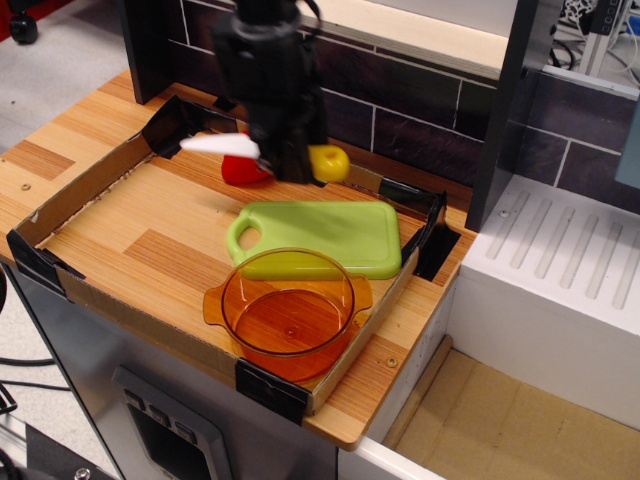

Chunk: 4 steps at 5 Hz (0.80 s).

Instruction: Put knife on cutting board

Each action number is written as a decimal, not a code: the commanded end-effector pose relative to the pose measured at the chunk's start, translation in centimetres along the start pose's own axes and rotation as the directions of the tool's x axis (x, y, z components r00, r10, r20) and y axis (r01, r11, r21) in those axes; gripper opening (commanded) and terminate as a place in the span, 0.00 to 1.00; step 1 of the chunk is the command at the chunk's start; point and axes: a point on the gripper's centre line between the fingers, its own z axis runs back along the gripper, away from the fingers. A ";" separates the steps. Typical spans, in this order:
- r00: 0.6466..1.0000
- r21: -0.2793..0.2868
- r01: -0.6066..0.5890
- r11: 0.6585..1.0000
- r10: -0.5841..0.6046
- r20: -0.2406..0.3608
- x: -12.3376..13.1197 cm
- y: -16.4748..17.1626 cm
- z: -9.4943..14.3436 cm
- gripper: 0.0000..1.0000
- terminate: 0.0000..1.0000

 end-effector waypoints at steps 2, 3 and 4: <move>0.999 -0.018 -0.013 1.000 0.014 0.039 -1.2 1.3 -1.5 0.00 0.00; 0.999 -0.002 0.010 1.000 -0.010 0.050 -1.4 1.6 -2.3 1.00 0.00; 0.997 0.026 0.047 0.999 -0.049 0.058 -1.3 1.1 -2.2 1.00 0.00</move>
